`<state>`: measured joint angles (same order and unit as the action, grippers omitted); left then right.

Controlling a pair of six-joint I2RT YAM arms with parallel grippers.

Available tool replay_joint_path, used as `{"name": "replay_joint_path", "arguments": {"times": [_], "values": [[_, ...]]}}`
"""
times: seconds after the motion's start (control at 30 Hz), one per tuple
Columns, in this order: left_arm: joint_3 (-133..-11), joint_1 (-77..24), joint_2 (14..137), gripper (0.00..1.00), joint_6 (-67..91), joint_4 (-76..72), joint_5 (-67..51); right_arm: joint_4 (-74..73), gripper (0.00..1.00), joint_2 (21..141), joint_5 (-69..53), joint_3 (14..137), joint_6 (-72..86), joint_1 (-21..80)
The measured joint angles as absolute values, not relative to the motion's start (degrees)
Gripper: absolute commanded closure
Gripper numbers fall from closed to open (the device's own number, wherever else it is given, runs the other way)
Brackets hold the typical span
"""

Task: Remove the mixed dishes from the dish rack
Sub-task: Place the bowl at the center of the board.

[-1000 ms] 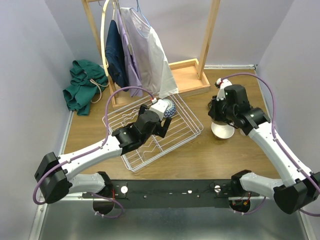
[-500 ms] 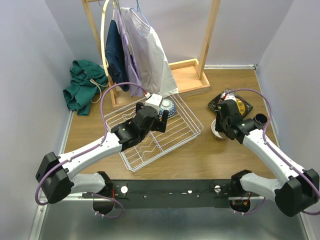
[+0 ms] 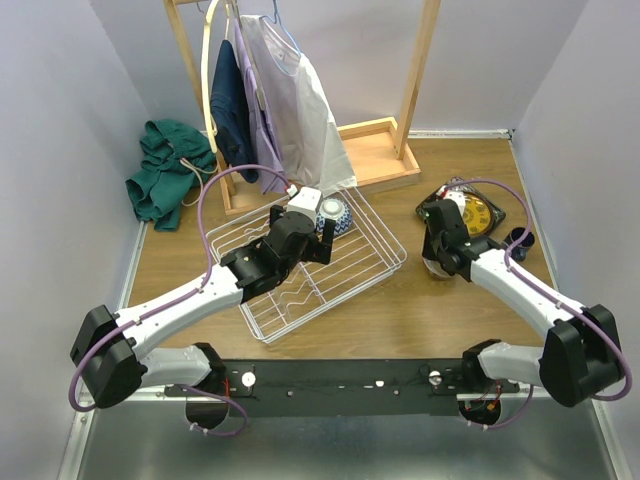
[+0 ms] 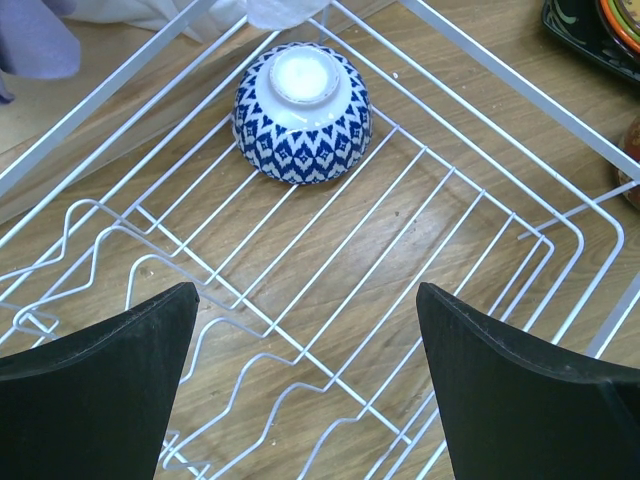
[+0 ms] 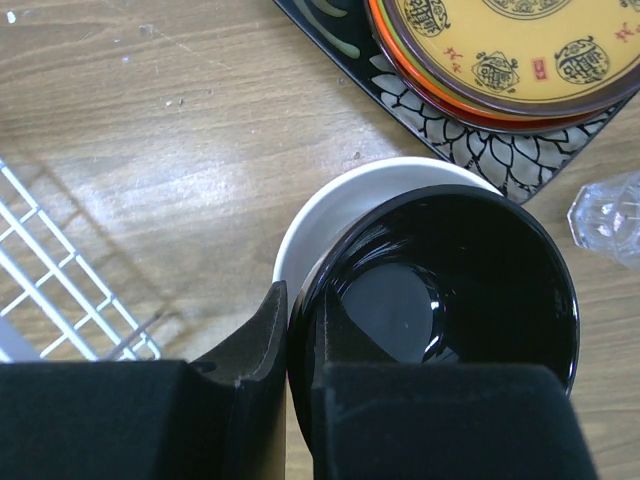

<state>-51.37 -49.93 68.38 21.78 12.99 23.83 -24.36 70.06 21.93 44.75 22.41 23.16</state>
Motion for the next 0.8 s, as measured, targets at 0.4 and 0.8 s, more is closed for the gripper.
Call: {"name": "replay_joint_path", "arguments": {"times": [0.4, 0.8], "values": [[-51.37, -49.93, 68.38, 0.01, 22.26, 13.06, 24.05, -23.49, 0.54, 71.81, 22.92, 44.95, 24.01, 23.14], [-51.77, -49.93, 68.82, 0.01, 22.11, 14.59, 24.62, -27.18, 0.49, 69.14, 19.77, 46.85, 25.54, 23.14]]}}
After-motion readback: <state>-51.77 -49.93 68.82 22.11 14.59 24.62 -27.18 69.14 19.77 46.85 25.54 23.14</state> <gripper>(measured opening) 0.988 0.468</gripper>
